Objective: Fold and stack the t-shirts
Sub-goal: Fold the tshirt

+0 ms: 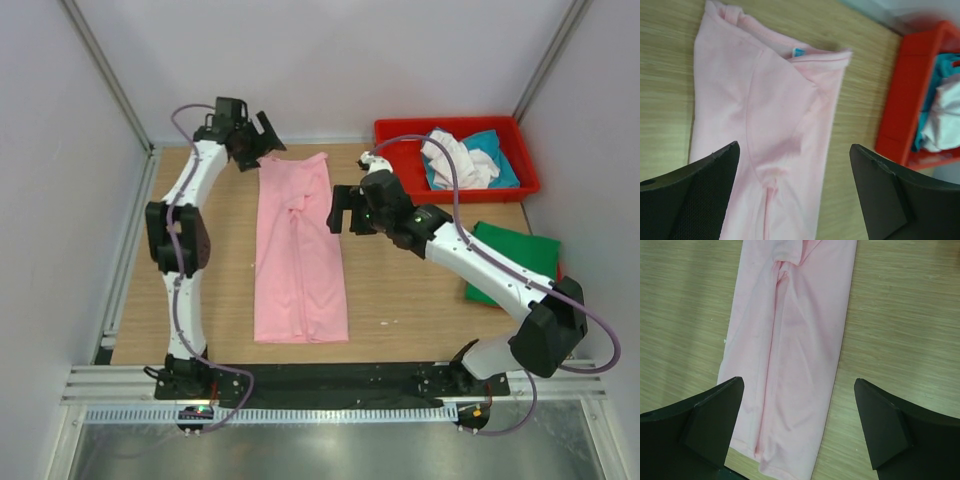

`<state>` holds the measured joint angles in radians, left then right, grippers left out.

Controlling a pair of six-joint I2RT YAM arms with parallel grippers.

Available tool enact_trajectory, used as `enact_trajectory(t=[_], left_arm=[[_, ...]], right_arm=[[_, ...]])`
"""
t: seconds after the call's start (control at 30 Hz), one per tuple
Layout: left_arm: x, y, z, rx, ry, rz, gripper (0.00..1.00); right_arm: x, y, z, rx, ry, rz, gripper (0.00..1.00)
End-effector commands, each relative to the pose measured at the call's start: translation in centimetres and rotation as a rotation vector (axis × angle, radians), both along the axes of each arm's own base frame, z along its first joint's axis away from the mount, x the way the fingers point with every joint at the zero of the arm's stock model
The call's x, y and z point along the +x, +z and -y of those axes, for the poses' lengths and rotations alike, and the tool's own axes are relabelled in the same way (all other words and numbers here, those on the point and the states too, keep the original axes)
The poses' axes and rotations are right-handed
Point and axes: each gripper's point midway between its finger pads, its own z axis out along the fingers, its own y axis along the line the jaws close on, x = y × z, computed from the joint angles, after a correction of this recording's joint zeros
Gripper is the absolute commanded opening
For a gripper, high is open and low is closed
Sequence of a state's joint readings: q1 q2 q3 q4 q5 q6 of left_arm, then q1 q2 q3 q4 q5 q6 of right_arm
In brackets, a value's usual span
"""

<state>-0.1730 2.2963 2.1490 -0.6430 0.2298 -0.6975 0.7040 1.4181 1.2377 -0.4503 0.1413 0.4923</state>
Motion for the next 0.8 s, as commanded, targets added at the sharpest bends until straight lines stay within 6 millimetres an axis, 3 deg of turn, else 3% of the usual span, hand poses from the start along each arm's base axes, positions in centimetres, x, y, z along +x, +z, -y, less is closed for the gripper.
enact_trajectory(t=[0.0, 0.03, 0.13, 0.17, 0.2, 0.27, 0.3, 0.33, 0.37, 0.43, 0.47, 0.5, 0.57, 0.63, 0.73, 0.77], left_arm=[[-4.0, 13.1, -1.3, -0.011, -0.048, 0.213, 0.92], [-5.2, 13.6, -1.6, -0.002, -0.047, 0.206, 0.92], [-11.1, 11.2, -2.9, 0.022, -0.016, 0.071, 0.91], [-14.4, 10.0, -3.3, 0.012, 0.0, 0.014, 0.91], [-16.4, 8.6, -3.5, 0.006, 0.007, -0.034, 0.91], [-19.9, 7.6, -3.5, -0.023, 0.006, -0.068, 0.91], [-23.6, 5.7, -3.9, -0.035, 0.021, -0.141, 0.9], [-25.4, 5.3, -4.1, -0.041, 0.027, -0.163, 0.9], [-27.2, 4.2, -4.3, -0.041, 0.035, -0.203, 0.89], [-32.1, 1.7, -4.9, -0.043, 0.057, -0.298, 0.87], [-33.7, 0.8, -5.1, -0.044, 0.064, -0.333, 0.85], [-35.9, -0.5, -5.6, -0.037, 0.088, -0.37, 0.84], [-38.5, -1.7, -6.0, -0.034, 0.106, -0.415, 0.79], [-41.1, -2.8, -6.2, -0.061, 0.133, -0.437, 0.76], [-42.9, -3.6, -5.8, -0.125, 0.16, -0.423, 0.75], [-44.1, -5.3, -5.6, -0.14, 0.164, -0.468, 0.73]], right_arm=[[0.4, 2.1, 0.1, 0.089, -0.016, 0.001, 0.99], [0.4, 2.0, 0.1, 0.101, -0.011, -0.001, 1.0], [-1.3, 0.1, 0.2, 0.101, 0.033, -0.057, 1.0], [-2.5, -1.4, 0.3, 0.106, 0.053, -0.108, 0.99], [-3.3, -2.3, 0.4, 0.109, 0.06, -0.142, 0.98], [-5.5, -4.1, 0.3, 0.132, 0.096, -0.233, 0.92], [-7.5, -5.9, 0.5, 0.161, 0.09, -0.321, 0.9], [-8.4, -6.5, 0.6, 0.188, 0.087, -0.35, 0.9], [-10.3, -9.1, 1.3, 0.191, 0.071, -0.429, 0.86], [-12.1, -9.2, 0.9, 0.305, 0.057, -0.483, 0.81], [-13.8, -11.4, 1.6, 0.303, 0.044, -0.541, 0.77], [-14.4, -11.1, 1.6, 0.344, 0.031, -0.55, 0.75], [-15.8, -12.3, 2.0, 0.34, 0.025, -0.563, 0.72], [-16.5, -12.2, 2.2, 0.347, 0.023, -0.554, 0.7], [-17.6, -12.6, 2.0, 0.351, 0.029, -0.555, 0.65], [-18.2, -13.4, 2.1, 0.341, 0.028, -0.57, 0.65]])
